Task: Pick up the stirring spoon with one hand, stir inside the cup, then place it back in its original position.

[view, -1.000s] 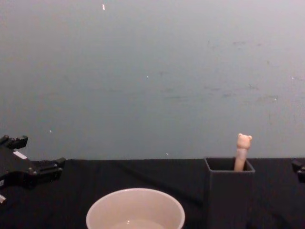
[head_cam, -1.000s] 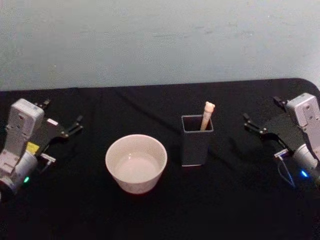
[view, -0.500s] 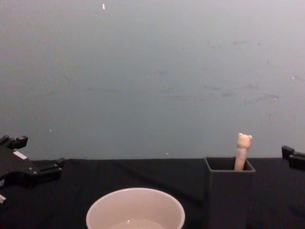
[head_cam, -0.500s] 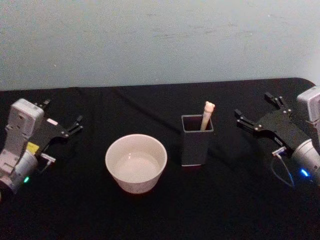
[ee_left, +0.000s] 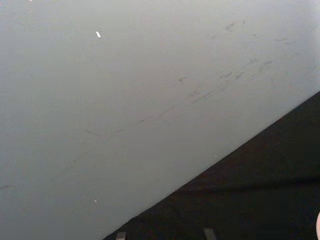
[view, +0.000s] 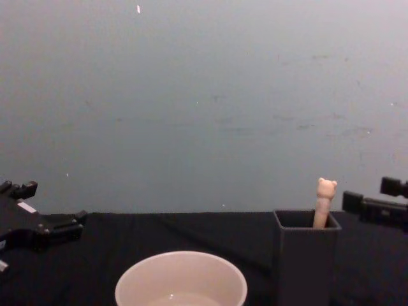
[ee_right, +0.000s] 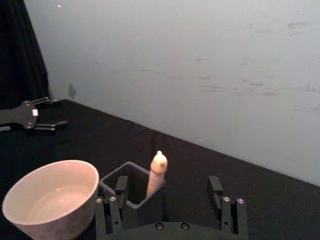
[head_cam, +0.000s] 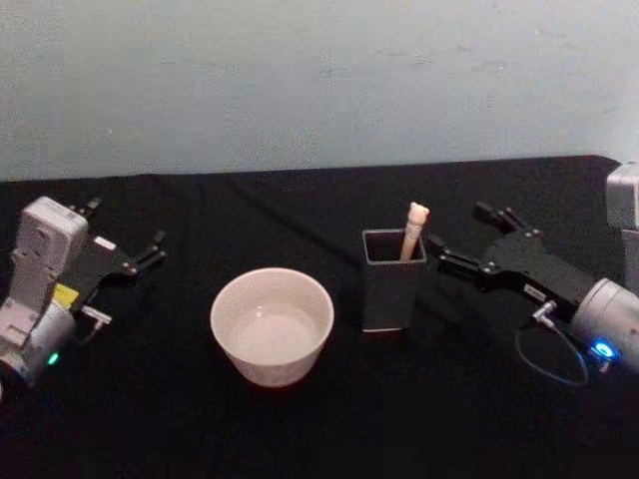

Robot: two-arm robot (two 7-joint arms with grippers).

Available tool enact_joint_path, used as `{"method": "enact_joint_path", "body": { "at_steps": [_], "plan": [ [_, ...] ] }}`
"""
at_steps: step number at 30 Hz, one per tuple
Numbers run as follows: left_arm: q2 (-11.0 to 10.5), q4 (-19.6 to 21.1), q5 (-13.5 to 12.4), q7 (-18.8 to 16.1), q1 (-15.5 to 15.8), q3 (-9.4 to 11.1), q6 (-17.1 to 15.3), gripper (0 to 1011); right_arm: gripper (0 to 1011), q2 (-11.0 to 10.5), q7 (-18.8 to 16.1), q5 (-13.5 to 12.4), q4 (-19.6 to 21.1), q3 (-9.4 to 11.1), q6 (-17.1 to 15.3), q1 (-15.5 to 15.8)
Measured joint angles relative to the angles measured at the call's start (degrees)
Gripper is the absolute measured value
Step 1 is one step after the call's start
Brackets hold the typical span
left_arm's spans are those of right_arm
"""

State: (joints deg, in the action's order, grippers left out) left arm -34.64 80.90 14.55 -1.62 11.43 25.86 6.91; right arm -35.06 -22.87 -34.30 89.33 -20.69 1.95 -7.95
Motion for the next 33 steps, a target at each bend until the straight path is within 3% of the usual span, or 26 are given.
{"method": "enact_joint_path", "body": {
  "at_steps": [20,33],
  "plan": [
    [0.0,0.0,0.0,0.0,0.0,0.0,0.0,1001,1000,7.51,-6.55,2.96,-11.24,-2.89,-1.69,-9.28],
    [0.0,0.0,0.0,0.0,0.0,0.0,0.0,1001,1000,8.51,-6.85,3.78,-12.64,-2.93,-1.75,-10.15]
  ]
}}
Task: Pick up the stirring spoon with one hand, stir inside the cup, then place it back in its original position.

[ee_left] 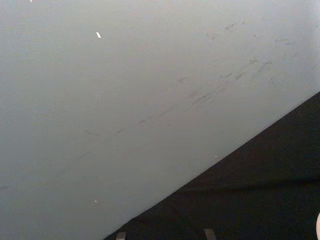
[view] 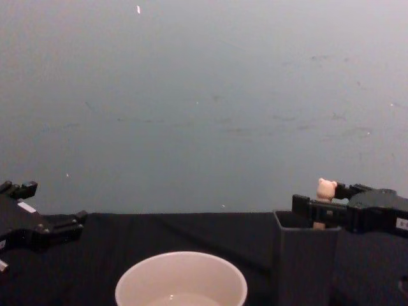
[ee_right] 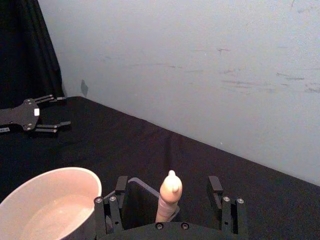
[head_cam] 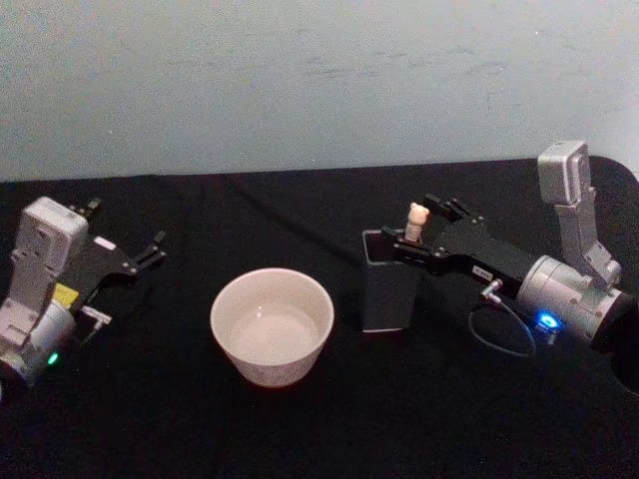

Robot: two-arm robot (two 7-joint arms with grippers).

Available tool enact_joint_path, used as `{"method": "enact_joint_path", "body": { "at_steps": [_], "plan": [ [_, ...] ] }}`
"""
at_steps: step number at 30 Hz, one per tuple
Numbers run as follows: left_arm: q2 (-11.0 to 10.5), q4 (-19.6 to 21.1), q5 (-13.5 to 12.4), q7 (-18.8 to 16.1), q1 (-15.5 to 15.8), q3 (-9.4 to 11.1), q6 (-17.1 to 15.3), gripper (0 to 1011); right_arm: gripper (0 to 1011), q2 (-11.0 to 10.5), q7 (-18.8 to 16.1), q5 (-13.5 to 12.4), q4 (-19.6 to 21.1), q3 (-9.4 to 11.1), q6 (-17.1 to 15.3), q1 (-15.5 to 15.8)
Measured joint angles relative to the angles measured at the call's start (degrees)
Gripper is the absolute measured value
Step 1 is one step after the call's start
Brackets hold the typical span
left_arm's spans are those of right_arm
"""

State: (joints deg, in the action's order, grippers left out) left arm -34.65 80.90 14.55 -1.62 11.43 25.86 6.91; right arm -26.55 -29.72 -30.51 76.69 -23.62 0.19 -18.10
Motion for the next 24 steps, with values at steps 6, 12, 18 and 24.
{"method": "enact_joint_path", "body": {
  "at_steps": [6,12,18,24],
  "plan": [
    [0.0,0.0,0.0,0.0,0.0,0.0,0.0,1001,969,-0.04,0.0,-0.06,0.08,0.01,0.01,0.02],
    [0.0,0.0,0.0,0.0,0.0,0.0,0.0,1002,821,-0.07,0.01,-0.1,0.13,0.01,0.03,0.06],
    [0.0,0.0,0.0,0.0,0.0,0.0,0.0,1001,651,-0.1,0.03,-0.13,0.17,0.01,0.03,0.09],
    [0.0,0.0,0.0,0.0,0.0,0.0,0.0,1001,488,-0.14,0.05,-0.17,0.2,0.01,0.03,0.11]
  ]
}}
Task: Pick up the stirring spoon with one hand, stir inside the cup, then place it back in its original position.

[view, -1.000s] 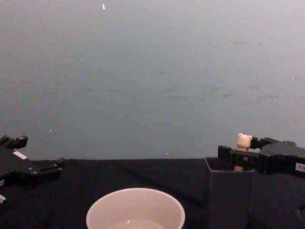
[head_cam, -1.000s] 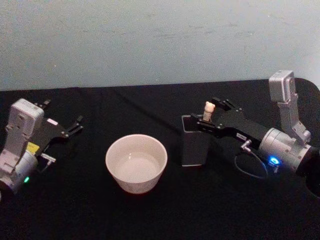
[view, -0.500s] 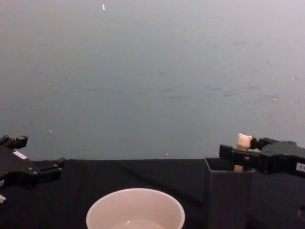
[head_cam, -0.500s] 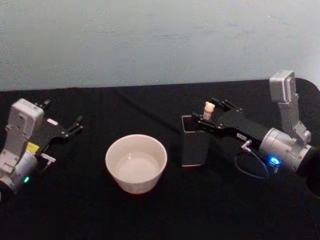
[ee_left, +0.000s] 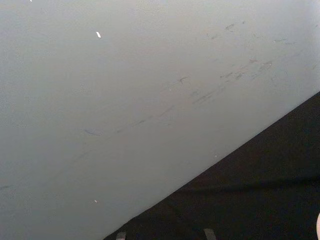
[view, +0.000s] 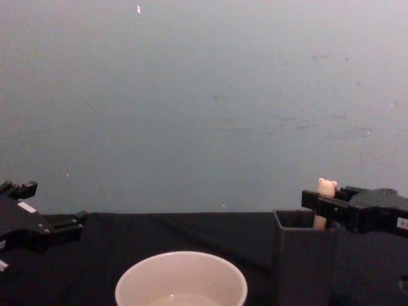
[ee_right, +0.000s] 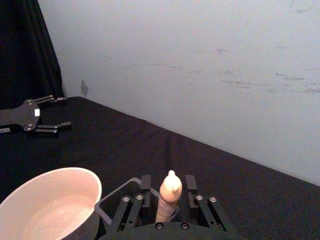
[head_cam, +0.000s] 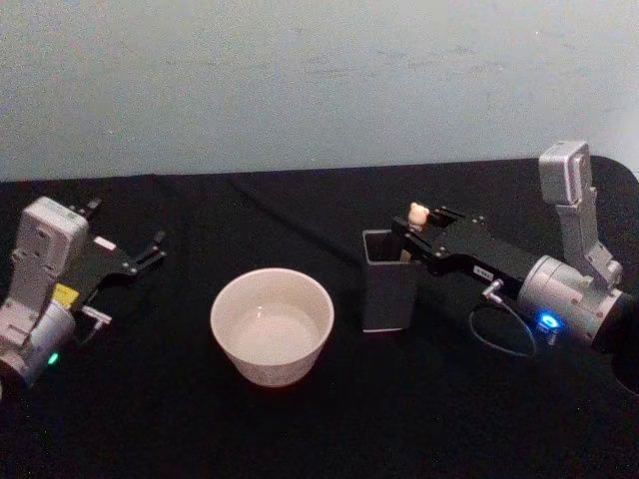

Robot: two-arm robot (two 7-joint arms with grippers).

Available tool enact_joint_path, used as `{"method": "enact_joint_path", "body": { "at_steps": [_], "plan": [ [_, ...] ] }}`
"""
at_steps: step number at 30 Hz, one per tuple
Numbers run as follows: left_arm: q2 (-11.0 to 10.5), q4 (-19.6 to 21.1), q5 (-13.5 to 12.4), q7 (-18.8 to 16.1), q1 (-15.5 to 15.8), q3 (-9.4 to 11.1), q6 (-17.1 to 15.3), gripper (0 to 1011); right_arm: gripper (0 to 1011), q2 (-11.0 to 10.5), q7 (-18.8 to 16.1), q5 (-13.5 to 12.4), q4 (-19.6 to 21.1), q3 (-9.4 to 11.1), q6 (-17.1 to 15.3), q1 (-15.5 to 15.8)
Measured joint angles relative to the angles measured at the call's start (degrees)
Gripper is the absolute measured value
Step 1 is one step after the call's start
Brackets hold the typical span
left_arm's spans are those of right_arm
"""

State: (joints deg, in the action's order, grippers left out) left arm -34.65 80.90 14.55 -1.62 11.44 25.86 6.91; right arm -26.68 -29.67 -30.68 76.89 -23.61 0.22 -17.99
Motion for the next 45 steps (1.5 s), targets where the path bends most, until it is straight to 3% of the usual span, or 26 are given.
{"method": "enact_joint_path", "body": {
  "at_steps": [3,8,17,27,36,45],
  "plan": [
    [0.0,0.0,0.0,0.0,0.0,0.0,0.0,1001,346,-0.01,0.01,-0.02,0.01,0.0,0.0,0.0],
    [0.0,0.0,0.0,0.0,0.0,0.0,0.0,1002,216,0.0,0.01,-0.05,0.03,0.0,0.0,0.0],
    [0.0,0.0,0.0,0.0,0.0,0.0,0.0,1001,213,-0.01,-0.16,0.2,0.82,0.31,0.45,0.52],
    [0.0,0.0,0.0,0.0,-0.01,0.0,0.0,1001,213,-0.72,-0.39,0.6,5.21,1.36,1.14,2.09],
    [0.0,0.0,0.0,0.0,0.0,0.0,0.0,1001,213,-1.87,0.15,-0.16,12.31,4.57,4.65,4.76],
    [0.0,0.0,0.0,0.0,0.0,0.0,0.0,1001,213,-1.26,0.78,-0.62,16.47,7.29,8.95,6.27]
  ]
}}
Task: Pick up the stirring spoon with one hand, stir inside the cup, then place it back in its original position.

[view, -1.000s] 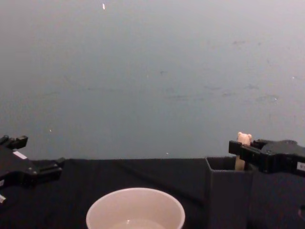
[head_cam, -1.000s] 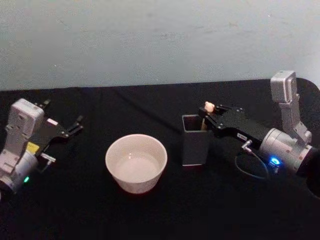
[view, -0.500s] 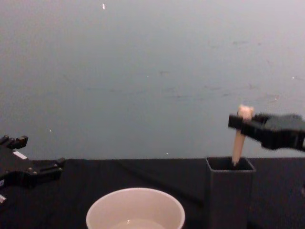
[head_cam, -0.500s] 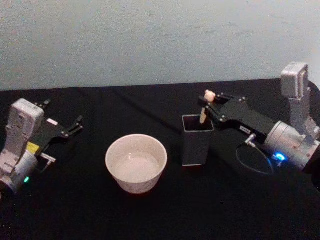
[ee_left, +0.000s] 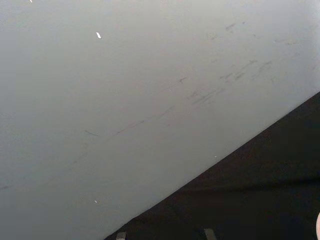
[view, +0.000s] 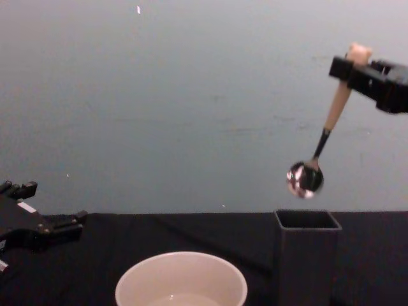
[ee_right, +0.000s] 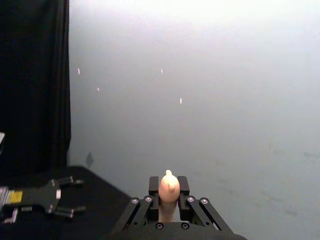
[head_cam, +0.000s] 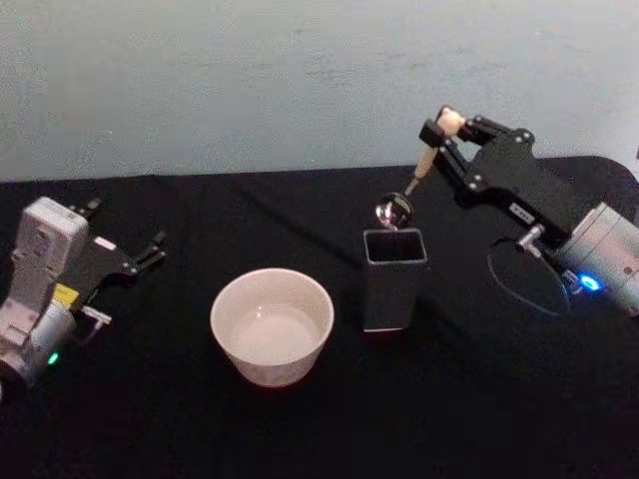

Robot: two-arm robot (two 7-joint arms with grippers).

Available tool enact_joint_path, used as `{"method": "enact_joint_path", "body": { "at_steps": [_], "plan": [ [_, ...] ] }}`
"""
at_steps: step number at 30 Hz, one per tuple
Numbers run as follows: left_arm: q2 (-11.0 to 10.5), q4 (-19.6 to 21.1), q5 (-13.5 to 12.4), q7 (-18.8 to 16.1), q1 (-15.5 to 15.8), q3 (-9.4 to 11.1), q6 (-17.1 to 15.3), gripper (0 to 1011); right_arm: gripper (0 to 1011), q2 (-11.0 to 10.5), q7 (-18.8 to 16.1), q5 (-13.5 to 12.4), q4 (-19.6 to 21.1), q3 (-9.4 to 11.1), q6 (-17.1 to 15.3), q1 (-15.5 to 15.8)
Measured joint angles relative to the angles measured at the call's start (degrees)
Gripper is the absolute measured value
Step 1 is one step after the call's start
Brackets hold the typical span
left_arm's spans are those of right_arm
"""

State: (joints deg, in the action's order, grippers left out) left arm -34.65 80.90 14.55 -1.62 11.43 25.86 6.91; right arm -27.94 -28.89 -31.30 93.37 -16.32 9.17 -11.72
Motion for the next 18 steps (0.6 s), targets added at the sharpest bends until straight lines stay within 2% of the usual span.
{"method": "enact_joint_path", "body": {
  "at_steps": [6,18],
  "plan": [
    [0.0,0.0,0.0,0.0,0.0,0.0,0.0,1001,213,1.22,-0.3,0.33,0.03,-0.45,0.73,-0.76],
    [0.0,0.0,0.0,0.0,0.0,0.0,0.0,1002,212,4.52,-1.2,3.54,-3.52,-5.39,-0.3,-4.15]
  ]
}}
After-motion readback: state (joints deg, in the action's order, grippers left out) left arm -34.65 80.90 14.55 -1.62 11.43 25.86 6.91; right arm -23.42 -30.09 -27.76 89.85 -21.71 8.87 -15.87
